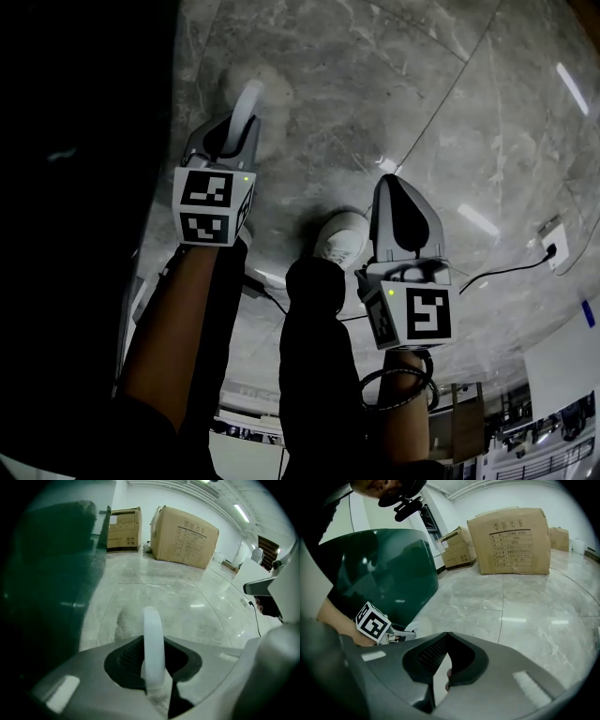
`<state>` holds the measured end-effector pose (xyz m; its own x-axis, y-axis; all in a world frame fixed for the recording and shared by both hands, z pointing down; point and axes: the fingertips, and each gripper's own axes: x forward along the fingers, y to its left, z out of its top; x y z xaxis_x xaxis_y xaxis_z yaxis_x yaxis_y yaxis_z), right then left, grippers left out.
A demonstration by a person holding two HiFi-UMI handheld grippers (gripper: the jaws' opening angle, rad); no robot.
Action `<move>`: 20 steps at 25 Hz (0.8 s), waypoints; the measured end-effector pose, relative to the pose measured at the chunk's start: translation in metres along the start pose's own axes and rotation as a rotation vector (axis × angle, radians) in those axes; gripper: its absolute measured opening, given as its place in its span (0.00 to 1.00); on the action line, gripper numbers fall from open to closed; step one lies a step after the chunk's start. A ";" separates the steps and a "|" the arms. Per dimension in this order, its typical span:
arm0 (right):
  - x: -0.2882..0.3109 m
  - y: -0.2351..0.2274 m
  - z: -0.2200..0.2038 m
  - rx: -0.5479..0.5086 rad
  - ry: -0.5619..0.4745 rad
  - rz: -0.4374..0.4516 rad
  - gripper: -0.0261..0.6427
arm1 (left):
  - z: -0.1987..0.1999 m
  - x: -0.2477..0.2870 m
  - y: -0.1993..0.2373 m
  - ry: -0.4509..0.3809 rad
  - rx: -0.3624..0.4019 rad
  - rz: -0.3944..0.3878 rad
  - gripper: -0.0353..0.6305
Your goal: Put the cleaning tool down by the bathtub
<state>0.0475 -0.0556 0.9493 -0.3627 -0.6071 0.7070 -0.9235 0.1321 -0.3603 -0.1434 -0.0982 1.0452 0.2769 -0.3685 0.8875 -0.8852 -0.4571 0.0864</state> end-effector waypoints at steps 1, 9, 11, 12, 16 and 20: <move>0.001 -0.001 -0.002 0.001 0.005 -0.002 0.07 | 0.001 0.002 0.000 0.000 0.005 0.001 0.17; 0.003 -0.009 -0.004 0.012 0.012 -0.017 0.07 | 0.005 0.014 -0.002 -0.007 0.046 0.000 0.18; 0.002 -0.010 -0.004 0.014 0.015 -0.020 0.07 | 0.004 0.014 -0.003 -0.003 0.060 -0.001 0.18; 0.002 -0.011 -0.003 0.013 0.014 -0.021 0.07 | 0.004 0.014 -0.003 0.000 0.061 -0.001 0.18; 0.004 -0.013 -0.001 0.011 0.012 -0.024 0.07 | 0.005 0.015 -0.003 0.001 0.055 0.001 0.18; 0.004 -0.011 0.002 0.002 0.010 -0.021 0.07 | 0.006 0.014 -0.002 -0.005 0.049 -0.010 0.18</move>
<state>0.0569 -0.0611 0.9550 -0.3442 -0.6015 0.7209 -0.9307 0.1173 -0.3464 -0.1357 -0.1072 1.0551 0.2871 -0.3678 0.8845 -0.8632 -0.4997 0.0724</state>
